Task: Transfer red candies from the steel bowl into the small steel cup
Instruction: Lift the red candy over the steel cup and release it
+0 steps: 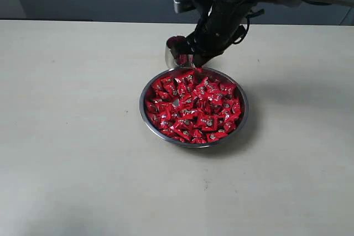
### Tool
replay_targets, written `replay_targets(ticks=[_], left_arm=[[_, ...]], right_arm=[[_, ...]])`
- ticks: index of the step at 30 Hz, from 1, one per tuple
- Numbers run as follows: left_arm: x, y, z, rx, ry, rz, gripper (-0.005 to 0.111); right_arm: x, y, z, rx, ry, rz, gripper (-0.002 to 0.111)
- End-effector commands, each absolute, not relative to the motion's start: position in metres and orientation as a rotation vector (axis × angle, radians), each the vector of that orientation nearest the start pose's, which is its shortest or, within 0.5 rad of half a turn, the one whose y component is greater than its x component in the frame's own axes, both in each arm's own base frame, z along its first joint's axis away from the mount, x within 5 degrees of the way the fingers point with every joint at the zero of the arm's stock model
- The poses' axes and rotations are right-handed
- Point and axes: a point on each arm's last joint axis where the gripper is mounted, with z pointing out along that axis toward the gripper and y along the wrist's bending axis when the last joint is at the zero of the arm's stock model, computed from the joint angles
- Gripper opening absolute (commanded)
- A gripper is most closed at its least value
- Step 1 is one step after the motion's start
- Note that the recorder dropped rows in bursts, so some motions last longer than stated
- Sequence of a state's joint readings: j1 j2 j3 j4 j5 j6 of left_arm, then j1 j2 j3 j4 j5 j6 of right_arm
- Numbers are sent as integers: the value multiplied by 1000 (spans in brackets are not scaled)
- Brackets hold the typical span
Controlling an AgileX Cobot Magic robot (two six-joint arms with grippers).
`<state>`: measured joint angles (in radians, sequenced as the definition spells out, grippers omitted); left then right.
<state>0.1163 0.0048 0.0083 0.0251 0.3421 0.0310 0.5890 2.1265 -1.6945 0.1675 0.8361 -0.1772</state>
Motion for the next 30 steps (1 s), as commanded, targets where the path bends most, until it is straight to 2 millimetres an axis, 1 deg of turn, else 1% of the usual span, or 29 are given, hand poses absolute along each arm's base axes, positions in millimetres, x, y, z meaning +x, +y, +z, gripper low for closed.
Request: replay_targets(ticks=[1, 4, 8, 16, 21, 23, 25, 27, 29, 30], left_arm=[[53, 7, 183, -55, 1821, 124, 0], [53, 7, 183, -55, 1821, 124, 0], [53, 7, 183, -55, 1821, 124, 0], [53, 7, 183, -55, 1821, 124, 0], [53, 7, 183, -55, 1821, 124, 0], [53, 7, 183, -55, 1821, 124, 0], [53, 7, 183, -55, 1821, 124, 0], [53, 7, 183, -55, 1821, 124, 0], [53, 7, 183, -55, 1821, 124, 0], [53, 7, 183, -55, 1821, 124, 0]], right_arm=[[379, 271, 214, -846, 2501, 387, 0], [386, 275, 218, -786, 2411, 415, 0], [396, 280, 213, -739, 2337, 420, 0], [414, 289, 191, -734, 2326, 413, 0], [424, 287, 181, -715, 2337, 407, 1], [425, 285, 180, -708, 2341, 407, 7], [425, 285, 180, -708, 2341, 407, 21], [425, 285, 180, -708, 2341, 407, 40], [425, 285, 180, -708, 2341, 407, 52], [425, 285, 181, -707, 2339, 408, 55]])
